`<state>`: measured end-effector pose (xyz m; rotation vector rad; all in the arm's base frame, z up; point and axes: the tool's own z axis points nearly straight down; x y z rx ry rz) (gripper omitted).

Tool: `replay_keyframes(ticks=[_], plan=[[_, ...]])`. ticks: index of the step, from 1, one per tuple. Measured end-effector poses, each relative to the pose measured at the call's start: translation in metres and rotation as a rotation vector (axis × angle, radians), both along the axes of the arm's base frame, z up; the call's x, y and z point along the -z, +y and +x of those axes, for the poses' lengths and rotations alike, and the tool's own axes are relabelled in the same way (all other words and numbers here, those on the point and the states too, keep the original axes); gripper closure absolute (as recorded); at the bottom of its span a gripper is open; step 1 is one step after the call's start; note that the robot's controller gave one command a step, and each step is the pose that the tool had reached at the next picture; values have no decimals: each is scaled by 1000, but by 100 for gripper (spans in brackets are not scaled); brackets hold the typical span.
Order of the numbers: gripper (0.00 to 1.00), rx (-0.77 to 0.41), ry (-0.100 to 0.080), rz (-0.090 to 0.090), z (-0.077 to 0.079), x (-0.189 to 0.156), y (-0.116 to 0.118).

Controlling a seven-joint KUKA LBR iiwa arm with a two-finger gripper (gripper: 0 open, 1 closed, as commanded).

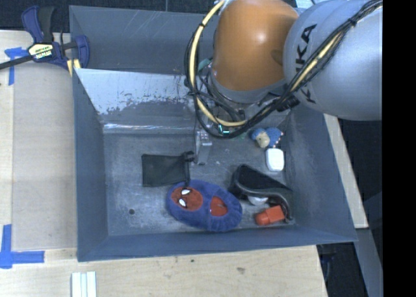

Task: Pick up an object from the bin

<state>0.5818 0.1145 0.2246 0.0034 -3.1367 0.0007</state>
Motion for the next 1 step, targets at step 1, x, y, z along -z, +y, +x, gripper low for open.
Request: replay_keyframes(ticks=[1], plan=[[0, 33, -2, 0, -7, 157, 18]])
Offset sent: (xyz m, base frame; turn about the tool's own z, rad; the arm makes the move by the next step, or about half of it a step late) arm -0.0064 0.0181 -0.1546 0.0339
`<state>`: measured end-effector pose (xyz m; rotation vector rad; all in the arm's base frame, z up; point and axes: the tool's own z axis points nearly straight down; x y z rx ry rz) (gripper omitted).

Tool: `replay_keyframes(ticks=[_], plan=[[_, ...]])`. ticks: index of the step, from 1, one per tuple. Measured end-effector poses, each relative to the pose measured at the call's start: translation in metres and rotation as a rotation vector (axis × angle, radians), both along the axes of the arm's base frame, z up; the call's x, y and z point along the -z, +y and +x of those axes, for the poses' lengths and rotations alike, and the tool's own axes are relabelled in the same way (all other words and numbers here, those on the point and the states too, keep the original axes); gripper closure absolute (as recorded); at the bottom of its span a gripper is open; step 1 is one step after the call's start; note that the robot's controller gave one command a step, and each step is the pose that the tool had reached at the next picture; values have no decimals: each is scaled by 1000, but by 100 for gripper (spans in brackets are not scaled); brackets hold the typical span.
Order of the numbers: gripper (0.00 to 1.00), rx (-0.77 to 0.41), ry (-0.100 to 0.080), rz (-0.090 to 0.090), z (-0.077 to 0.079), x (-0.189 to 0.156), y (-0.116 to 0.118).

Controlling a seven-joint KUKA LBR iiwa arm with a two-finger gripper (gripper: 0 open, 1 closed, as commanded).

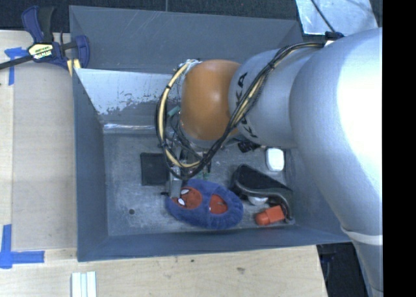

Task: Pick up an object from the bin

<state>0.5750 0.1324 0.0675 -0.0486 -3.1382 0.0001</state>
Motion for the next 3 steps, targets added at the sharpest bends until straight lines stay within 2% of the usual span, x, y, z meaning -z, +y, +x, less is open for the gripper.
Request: replay_keyframes(ticks=[1, 2, 3], plan=[[0, 192, -9, 2, -11, -34, 14], [0, 258, -12, 2, -3, -33, 4], [0, 348, -3, -1, -11, -2, 3]])
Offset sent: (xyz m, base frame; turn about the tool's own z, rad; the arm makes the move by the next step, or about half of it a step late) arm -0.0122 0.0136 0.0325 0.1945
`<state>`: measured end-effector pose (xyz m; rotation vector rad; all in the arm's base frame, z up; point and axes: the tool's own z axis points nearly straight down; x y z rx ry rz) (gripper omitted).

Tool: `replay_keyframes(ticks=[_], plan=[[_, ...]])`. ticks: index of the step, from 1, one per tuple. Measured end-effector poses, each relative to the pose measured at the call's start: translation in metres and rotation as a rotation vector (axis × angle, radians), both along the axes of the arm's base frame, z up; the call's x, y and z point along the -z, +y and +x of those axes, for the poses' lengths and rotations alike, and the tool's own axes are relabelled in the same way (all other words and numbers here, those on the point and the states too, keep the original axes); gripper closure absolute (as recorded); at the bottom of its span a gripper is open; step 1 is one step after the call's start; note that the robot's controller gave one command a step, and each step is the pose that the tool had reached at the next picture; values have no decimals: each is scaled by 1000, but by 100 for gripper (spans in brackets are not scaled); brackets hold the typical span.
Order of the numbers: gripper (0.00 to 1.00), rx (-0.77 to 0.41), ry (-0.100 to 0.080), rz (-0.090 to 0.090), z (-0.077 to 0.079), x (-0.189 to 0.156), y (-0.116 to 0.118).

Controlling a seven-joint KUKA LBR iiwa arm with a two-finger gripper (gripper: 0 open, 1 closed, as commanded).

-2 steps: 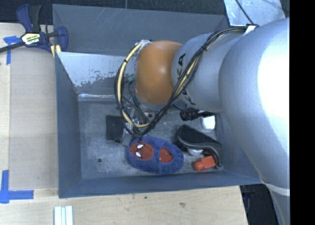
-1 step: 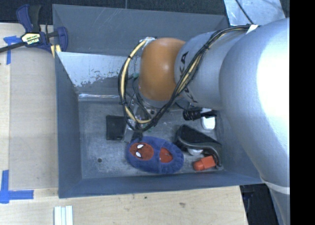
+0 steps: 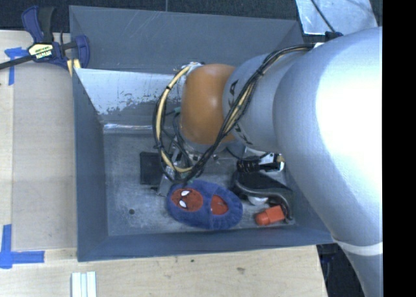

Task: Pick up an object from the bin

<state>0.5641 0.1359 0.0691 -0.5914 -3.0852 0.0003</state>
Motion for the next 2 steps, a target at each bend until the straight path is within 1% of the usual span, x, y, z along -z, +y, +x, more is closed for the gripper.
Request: replay_keyframes(ticks=[1, 2], plan=[[0, -1, -2, 0, 1, 0, 0], [100, 0, -4, 0, 2, -1, -1]])
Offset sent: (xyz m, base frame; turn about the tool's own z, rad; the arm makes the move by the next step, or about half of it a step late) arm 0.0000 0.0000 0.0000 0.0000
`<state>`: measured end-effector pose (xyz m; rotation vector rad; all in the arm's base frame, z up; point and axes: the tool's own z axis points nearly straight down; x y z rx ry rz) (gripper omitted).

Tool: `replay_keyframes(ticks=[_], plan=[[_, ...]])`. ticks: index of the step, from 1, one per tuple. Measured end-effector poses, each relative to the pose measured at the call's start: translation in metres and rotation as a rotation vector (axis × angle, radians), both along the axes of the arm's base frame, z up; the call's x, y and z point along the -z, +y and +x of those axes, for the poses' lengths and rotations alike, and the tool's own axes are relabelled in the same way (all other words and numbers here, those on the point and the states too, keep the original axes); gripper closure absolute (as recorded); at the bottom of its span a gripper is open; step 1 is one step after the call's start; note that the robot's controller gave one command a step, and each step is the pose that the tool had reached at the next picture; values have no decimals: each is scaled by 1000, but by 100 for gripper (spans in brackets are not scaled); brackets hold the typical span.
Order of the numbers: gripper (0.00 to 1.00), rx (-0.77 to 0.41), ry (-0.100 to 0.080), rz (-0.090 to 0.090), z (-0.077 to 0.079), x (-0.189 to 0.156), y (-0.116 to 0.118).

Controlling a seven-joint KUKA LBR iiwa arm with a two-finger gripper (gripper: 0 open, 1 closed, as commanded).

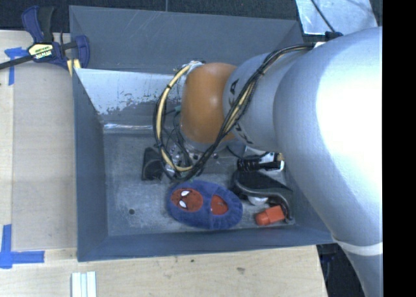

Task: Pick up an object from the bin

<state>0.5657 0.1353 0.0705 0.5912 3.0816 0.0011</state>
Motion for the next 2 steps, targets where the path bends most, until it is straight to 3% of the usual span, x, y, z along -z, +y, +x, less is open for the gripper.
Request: replay_keyframes(ticks=[2], plan=[[100, 1, -3, 1, 3, -23, -1]])
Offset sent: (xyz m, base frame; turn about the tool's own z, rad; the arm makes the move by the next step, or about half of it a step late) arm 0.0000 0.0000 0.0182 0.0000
